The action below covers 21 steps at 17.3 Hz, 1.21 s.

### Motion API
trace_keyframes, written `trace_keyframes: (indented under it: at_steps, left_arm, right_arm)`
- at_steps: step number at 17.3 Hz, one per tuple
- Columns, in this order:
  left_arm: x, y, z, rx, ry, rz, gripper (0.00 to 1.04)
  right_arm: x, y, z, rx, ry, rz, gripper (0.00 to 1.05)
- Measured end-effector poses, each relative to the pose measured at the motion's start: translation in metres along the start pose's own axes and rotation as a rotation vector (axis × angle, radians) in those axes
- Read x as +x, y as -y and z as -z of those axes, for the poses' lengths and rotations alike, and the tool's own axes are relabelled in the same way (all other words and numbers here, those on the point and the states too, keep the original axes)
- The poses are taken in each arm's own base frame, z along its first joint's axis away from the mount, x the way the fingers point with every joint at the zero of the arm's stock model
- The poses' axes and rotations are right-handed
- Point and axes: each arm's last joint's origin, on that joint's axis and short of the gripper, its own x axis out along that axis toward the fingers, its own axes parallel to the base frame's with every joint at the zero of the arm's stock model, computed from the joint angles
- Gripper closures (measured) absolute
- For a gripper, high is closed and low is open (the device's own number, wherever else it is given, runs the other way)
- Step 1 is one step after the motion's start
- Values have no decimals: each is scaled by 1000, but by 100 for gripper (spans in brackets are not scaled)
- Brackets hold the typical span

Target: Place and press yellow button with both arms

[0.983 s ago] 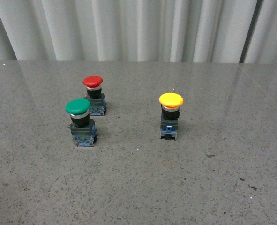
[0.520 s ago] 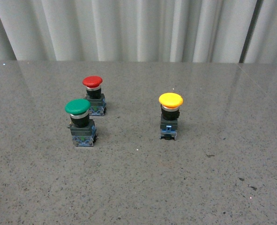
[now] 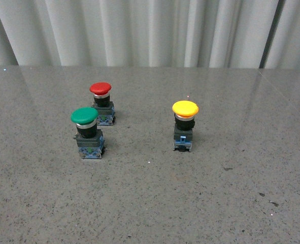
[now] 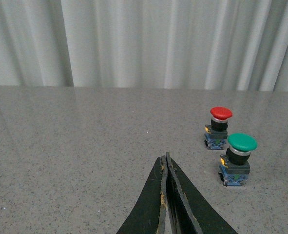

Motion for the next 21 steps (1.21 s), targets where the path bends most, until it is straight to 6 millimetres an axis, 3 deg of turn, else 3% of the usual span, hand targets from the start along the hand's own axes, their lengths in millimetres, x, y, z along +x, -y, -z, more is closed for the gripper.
trace_keyframes:
  at_steps: [4, 14, 15, 21]
  left_arm:
    - [-11, 0, 6, 0, -37, 0, 101]
    - [-12, 0, 4, 0, -17, 0, 101]
    - [-12, 0, 4, 0, -16, 0, 97]
    - [-12, 0, 4, 0, -17, 0, 35]
  right_arm:
    - [0, 0, 0, 0, 0, 0, 7]
    - [0, 0, 0, 0, 0, 0, 7]
    - [0, 0, 0, 0, 0, 0, 7]
    - [0, 0, 0, 0, 0, 0, 7]
